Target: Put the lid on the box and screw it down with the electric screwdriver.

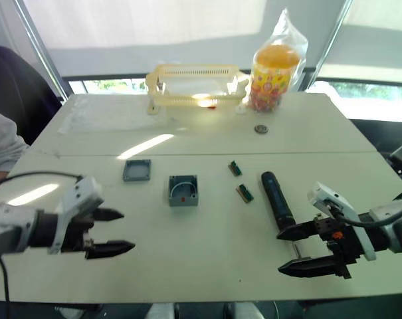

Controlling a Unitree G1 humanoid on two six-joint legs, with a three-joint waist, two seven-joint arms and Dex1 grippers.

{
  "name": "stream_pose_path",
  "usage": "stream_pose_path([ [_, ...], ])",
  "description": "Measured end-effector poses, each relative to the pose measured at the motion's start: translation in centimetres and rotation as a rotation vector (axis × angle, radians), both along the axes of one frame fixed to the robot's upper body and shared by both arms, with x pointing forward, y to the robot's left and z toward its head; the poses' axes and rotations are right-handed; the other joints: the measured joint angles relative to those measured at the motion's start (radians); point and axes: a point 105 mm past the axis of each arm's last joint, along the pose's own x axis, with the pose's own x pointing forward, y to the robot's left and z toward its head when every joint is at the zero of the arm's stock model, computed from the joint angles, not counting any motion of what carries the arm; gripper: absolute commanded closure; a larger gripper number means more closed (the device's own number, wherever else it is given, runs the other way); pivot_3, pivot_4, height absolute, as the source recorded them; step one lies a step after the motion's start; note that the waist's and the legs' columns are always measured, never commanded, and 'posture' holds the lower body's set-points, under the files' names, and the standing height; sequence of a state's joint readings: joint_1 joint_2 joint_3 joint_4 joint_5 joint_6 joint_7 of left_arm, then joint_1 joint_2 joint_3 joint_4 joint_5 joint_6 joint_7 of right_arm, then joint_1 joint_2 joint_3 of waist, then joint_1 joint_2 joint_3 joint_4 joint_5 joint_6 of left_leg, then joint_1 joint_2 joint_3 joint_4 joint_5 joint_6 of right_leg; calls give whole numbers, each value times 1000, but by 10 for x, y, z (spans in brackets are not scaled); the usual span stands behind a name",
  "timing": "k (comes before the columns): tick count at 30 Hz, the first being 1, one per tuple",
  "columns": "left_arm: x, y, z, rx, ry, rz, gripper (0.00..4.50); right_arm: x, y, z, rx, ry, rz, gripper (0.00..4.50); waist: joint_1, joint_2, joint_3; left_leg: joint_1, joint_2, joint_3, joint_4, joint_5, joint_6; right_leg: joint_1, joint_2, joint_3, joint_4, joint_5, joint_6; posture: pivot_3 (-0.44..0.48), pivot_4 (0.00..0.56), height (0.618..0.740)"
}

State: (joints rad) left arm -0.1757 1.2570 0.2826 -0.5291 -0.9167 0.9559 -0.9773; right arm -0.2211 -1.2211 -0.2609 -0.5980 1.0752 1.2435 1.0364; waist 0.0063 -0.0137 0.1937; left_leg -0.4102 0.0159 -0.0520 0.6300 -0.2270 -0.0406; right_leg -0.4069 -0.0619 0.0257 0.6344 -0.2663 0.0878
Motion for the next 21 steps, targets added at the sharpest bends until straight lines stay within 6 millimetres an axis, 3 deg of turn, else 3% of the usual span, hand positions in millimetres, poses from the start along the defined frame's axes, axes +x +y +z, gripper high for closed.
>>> stream_pose_path([
  [3,24,-30,25,2,-91,-149,0,5,7,16,9,-61,-6,48,4,0,0,-1,0,0,-1,0,0,1,1,0,-1,0,1,0,150,740],
  [9,42,-78,4,107,-32,-411,0,6,17,12,-21,-154,-62,48,0,-1,0,-3,0,-2,0,-1,2,-1,3,0,-1,3,7,0,150,740],
  [15,73,-80,-24,267,-51,-432,0,8,26,6,-18,-215,-157,48,-16,-1,0,-3,1,-4,0,-1,3,-1,5,0,1,3,7,0,150,740],
  [21,86,-83,-49,309,-19,-445,0,8,35,5,38,-250,-242,48,-18,-1,0,-3,1,-5,1,-1,3,-1,4,0,2,3,8,0,150,740],
])
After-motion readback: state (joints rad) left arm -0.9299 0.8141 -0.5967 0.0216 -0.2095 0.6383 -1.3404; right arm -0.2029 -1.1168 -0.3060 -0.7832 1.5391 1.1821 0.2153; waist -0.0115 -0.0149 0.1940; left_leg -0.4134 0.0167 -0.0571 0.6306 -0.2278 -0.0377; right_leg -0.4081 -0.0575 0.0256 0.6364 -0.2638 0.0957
